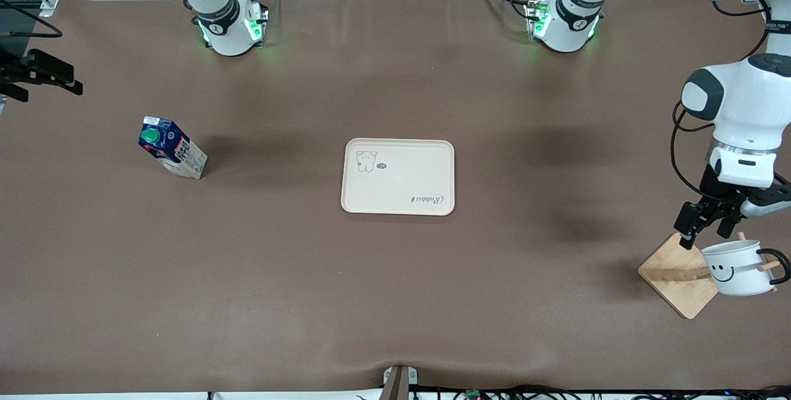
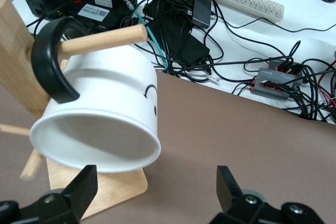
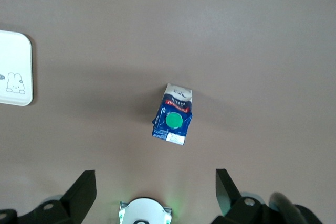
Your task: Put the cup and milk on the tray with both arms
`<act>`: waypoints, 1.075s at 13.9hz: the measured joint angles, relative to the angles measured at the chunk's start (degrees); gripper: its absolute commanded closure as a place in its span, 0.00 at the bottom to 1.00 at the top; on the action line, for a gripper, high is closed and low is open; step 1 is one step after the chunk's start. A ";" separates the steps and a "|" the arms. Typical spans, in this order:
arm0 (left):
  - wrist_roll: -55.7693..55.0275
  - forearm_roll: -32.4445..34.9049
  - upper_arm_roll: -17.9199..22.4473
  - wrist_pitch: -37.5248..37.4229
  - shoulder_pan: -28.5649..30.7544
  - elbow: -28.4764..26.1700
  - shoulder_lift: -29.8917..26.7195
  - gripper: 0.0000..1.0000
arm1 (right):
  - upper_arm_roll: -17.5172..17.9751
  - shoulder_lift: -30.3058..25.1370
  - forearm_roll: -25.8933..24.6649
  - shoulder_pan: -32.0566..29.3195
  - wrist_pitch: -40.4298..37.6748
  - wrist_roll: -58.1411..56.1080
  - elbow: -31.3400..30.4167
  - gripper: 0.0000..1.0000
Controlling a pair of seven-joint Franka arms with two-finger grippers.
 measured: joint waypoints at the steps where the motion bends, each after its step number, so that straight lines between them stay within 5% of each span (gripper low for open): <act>1: 0.75 0.00 0.01 0.26 0.23 0.51 0.41 0.13 | 0.00 0.92 0.00 -0.01 0.00 0.00 1.30 0.00; 7: 2.51 0.00 0.00 3.26 1.12 2.95 3.59 0.28 | 0.00 3.69 0.00 -0.04 -0.19 0.00 4.25 0.00; 13: 2.55 0.00 -0.04 3.49 1.10 6.54 6.47 0.62 | 0.00 3.69 0.00 -0.08 -0.30 0.00 4.49 0.00; 15: 2.55 0.00 -0.07 3.49 1.08 7.01 6.95 0.80 | 0.00 3.69 0.00 -0.08 -0.32 -0.01 4.49 0.00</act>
